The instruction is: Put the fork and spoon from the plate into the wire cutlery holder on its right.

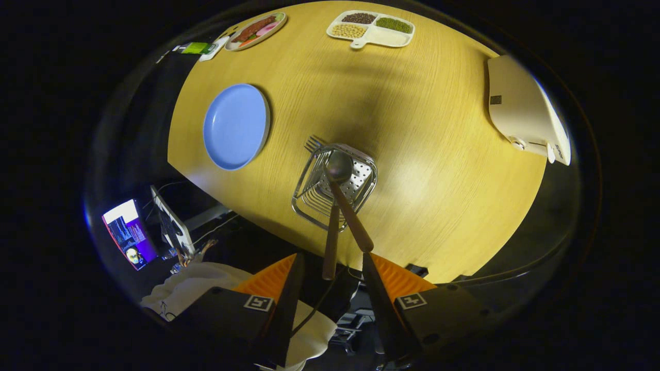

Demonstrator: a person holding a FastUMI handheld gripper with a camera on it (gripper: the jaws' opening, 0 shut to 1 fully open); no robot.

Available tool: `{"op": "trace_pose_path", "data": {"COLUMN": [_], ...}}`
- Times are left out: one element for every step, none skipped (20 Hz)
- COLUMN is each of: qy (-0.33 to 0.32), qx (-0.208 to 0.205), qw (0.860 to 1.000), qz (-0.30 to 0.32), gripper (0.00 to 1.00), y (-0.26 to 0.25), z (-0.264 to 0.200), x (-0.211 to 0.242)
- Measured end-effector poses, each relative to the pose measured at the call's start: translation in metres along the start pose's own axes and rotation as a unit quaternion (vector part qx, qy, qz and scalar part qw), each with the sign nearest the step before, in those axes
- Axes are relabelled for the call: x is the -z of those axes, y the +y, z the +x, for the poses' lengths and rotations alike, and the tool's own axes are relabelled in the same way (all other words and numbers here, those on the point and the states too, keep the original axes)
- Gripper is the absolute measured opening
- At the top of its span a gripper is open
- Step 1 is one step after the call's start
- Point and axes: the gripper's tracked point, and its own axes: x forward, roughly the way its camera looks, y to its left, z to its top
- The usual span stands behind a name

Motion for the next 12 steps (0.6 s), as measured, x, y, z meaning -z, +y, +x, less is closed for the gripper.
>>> {"op": "trace_pose_path", "data": {"qy": [-0.02, -0.044, -0.07, -0.098, -0.128, -0.16, -0.19, -0.218, -0.251, -0.27, -0.291, -0.313], "qx": [-0.009, -0.013, -0.019, -0.026, -0.034, -0.034, -0.032, -0.028, -0.023, -0.023, -0.022, -0.021], "qw": [1.0, 0.999, 0.997, 0.995, 0.991, 0.986, 0.981, 0.975, 0.967, 0.962, 0.955, 0.947], "qz": [0.006, 0.011, 0.017, 0.025, 0.032, 0.036, 0.038, 0.04, 0.043, 0.047, 0.054, 0.062], "gripper": [0.72, 0.86, 1.0, 0.99, 0.99, 1.0, 0.99, 0.99, 0.99, 0.99, 0.99, 0.99], "y": [0.005, 0.006, 0.011, 0.015, 0.021, 0.023, 0.024, 0.026, 0.029, 0.032, 0.036, 0.042], "z": [-0.004, -0.008, -0.012, -0.019, -0.026, -0.032, -0.039, -0.046, -0.054, -0.059, -0.065, -0.071], "x": [-0.003, -0.006, -0.01, -0.014, -0.019, -0.023, -0.027, -0.028, -0.03, -0.03, -0.03, -0.03]}}
